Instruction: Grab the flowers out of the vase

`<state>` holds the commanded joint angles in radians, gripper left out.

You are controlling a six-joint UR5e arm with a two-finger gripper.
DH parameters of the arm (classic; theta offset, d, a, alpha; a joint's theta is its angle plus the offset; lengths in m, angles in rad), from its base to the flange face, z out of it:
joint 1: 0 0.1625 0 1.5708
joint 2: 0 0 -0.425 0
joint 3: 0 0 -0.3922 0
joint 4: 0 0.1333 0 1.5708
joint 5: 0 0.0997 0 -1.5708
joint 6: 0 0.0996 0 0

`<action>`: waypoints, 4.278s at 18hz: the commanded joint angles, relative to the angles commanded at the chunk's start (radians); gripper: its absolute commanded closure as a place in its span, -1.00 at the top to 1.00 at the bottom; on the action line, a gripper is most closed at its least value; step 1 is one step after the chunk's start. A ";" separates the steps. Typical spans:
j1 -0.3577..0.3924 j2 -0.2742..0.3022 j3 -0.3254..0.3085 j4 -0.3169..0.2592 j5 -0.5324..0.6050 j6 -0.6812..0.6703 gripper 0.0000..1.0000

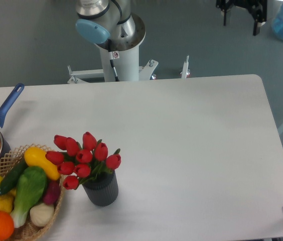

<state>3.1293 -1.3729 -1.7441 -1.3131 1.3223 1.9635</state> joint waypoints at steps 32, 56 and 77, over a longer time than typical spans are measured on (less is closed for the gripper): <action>-0.212 -0.044 -0.126 0.038 -0.345 -0.420 1.00; -0.382 -0.262 -0.166 0.190 -0.658 -0.426 1.00; -0.509 -0.452 -0.137 0.453 -0.753 -0.587 1.00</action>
<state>2.6200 -1.8254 -1.8807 -0.8606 0.5691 1.3760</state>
